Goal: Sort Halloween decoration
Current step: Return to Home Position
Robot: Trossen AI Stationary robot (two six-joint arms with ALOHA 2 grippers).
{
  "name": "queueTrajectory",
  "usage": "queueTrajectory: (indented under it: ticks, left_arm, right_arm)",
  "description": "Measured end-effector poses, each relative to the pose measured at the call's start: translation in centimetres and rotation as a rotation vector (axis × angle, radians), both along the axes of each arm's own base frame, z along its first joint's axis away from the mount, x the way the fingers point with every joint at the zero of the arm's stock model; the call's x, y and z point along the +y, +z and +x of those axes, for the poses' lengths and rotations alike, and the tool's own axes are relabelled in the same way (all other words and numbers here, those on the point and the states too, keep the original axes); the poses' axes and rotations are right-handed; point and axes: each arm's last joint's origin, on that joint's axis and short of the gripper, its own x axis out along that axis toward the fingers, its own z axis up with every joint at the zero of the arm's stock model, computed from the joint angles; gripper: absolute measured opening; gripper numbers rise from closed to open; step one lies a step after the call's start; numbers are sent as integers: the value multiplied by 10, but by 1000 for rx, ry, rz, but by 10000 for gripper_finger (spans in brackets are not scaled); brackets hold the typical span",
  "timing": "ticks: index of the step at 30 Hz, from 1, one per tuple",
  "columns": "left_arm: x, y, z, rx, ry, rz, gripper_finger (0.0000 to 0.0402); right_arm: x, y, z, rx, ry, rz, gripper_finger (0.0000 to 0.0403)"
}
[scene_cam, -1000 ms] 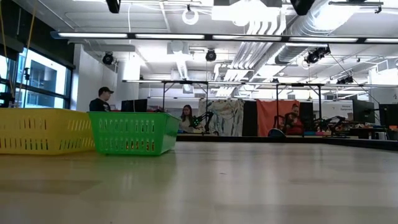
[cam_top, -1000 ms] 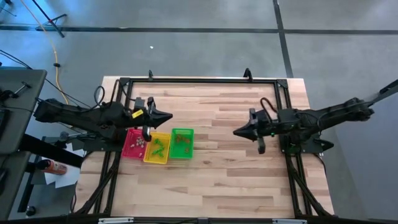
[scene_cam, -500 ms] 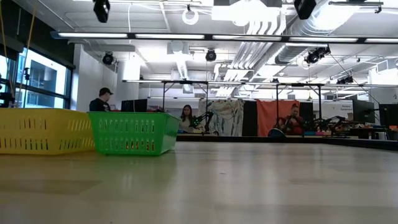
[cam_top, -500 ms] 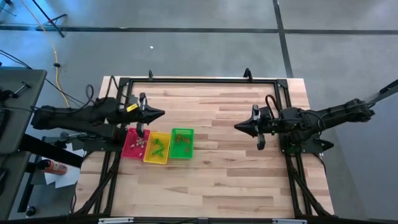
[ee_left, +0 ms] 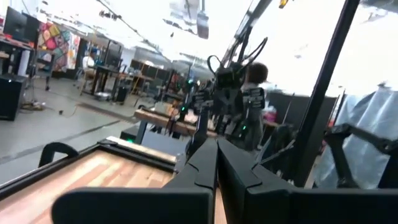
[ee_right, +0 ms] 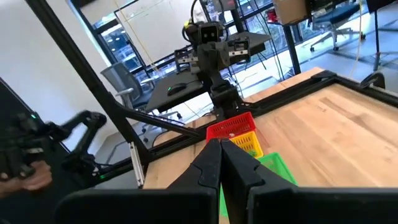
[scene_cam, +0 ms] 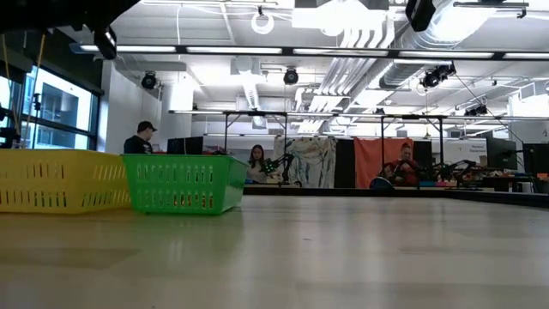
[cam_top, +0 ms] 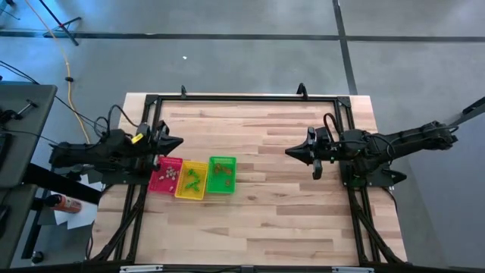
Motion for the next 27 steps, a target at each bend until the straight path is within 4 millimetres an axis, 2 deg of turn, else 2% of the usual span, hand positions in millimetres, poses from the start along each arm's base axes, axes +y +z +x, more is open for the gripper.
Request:
queueTrajectory:
  ticks: [7,15,23,27]
  left_arm:
    - [0,-25,-11,-71,-13,-45,0]
    - [0,-55,-2,-33,-27,-99,0]
    - [0,-54,-2,-43,-17,-98,0]
    - [0,-64,0,60,-16,-73,0]
  right_arm:
    - [0,0,0,1,0,24,0]
    - [1,0,0,-1,18,20,0]
    - [1,0,0,-1,23,18,0]
    - [1,0,0,-2,47,-29,0]
